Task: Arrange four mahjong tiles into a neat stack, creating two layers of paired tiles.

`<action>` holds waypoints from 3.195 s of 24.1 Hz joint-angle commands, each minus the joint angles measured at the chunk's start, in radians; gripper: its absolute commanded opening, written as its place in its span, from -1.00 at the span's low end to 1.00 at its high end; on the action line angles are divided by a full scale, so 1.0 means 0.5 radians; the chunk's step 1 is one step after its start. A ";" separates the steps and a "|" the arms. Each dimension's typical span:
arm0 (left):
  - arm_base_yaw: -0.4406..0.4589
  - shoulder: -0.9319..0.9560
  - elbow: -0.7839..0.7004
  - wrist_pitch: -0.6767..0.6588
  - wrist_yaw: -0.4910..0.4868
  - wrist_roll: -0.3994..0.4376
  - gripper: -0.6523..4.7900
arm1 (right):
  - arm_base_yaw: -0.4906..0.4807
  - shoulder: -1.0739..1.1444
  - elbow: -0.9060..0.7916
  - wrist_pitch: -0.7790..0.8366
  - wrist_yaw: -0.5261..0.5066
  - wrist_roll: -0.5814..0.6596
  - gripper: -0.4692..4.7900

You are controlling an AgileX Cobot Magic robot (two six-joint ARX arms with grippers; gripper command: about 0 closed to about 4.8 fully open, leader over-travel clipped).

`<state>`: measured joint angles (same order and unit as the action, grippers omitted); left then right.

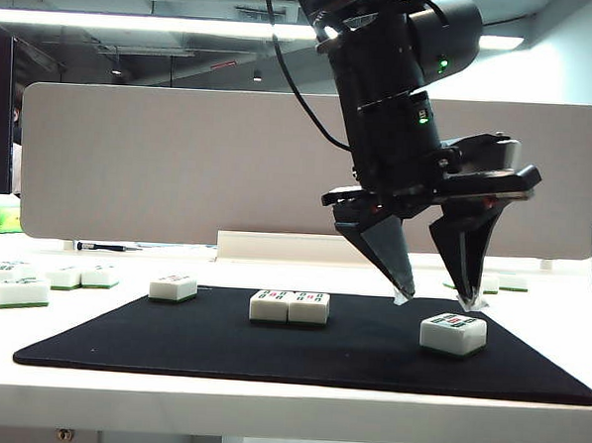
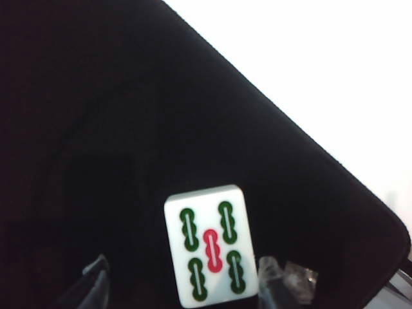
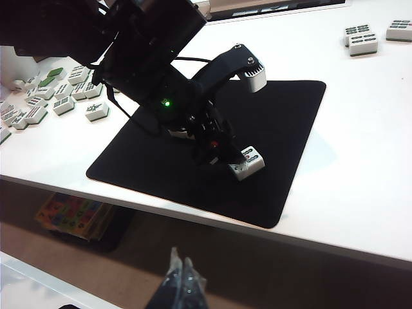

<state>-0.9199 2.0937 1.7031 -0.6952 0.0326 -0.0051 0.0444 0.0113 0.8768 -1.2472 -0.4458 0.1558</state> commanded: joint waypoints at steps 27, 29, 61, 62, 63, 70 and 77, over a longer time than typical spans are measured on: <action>0.060 -0.020 0.282 -0.137 0.003 -0.101 -0.22 | 0.002 -0.023 0.005 0.018 -0.001 -0.007 -0.83; 0.114 -0.019 0.375 -0.277 -0.111 -0.314 -0.22 | 0.002 -0.023 0.005 0.018 -0.001 -0.007 -0.83; 0.372 0.134 0.389 -0.779 -0.161 -1.157 0.16 | 0.002 -0.023 0.005 0.020 0.111 -0.008 -0.83; 0.372 0.134 0.389 -0.778 -0.161 -1.157 0.16 | 0.002 -0.023 0.005 0.021 0.111 -0.008 -0.83; 0.371 0.134 0.389 -0.776 -0.161 -1.157 0.16 | 0.002 -0.023 0.005 0.020 0.111 -0.008 -0.83; 0.372 0.123 0.391 -0.778 -0.163 -1.118 0.15 | 0.002 -0.023 0.005 0.020 0.111 -0.008 -0.83; 0.375 0.098 0.417 -0.800 -0.249 -1.045 0.15 | 0.002 -0.023 0.005 0.020 0.111 -0.008 -0.83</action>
<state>-0.7330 2.1529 1.9003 -1.0935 -0.0826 -0.5312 0.0444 0.0113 0.8768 -1.2472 -0.3923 0.1555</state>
